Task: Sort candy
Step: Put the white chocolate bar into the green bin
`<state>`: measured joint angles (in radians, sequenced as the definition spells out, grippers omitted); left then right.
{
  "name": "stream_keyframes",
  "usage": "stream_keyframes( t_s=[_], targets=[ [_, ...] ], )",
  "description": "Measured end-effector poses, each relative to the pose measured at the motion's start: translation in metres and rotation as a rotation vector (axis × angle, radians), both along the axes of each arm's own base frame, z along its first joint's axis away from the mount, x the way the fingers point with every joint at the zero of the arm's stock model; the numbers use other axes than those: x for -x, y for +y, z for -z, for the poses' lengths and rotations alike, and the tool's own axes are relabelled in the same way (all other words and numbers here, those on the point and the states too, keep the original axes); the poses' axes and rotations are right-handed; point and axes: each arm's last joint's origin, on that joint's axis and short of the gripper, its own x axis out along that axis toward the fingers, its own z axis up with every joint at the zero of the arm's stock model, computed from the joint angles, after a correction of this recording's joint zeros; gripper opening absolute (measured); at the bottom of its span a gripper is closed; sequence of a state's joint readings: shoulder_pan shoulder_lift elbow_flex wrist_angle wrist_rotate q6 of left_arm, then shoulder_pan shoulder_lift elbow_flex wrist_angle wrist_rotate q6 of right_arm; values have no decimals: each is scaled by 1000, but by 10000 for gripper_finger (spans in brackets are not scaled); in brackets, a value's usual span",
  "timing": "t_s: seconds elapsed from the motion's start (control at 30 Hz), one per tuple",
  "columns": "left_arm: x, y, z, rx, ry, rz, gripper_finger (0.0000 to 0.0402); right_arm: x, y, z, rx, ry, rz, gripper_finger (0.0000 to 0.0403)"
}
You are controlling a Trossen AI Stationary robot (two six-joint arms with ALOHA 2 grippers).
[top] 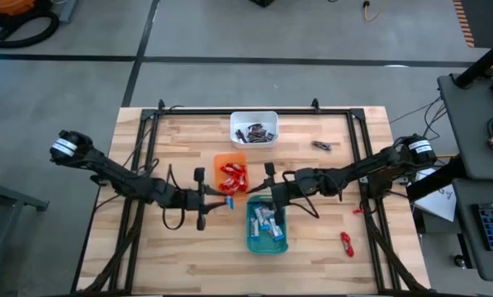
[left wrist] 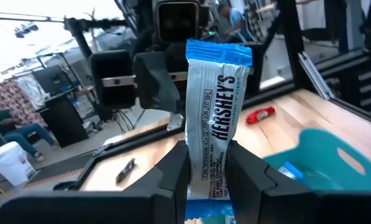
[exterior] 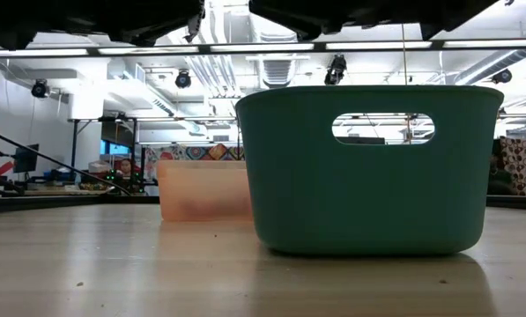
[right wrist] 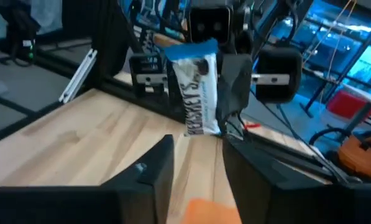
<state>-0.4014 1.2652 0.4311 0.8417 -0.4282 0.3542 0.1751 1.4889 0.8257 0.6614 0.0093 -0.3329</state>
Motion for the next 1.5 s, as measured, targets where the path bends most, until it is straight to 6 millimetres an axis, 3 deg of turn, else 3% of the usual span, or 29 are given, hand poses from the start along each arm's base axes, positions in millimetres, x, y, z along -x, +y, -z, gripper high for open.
stream_keyframes(
  t_s=[0.3,0.77,1.0,1.27,1.5],
  targets=[
    [-12,6,0,5,-18,-38,66,0,0,-10,-14,-111,1,212],
    [-59,-1,-3,-60,-11,-74,66,-1,-1,-11,2,-117,-1,229],
    [-65,-2,-6,-66,-17,-79,66,-1,-2,-9,8,-99,1,201],
    [-63,-1,-6,-59,-24,-79,66,-1,-1,-9,12,-96,-7,107],
    [-63,-1,-6,-12,-25,-77,79,-1,-1,-9,-5,-93,-3,107]
  ],
)
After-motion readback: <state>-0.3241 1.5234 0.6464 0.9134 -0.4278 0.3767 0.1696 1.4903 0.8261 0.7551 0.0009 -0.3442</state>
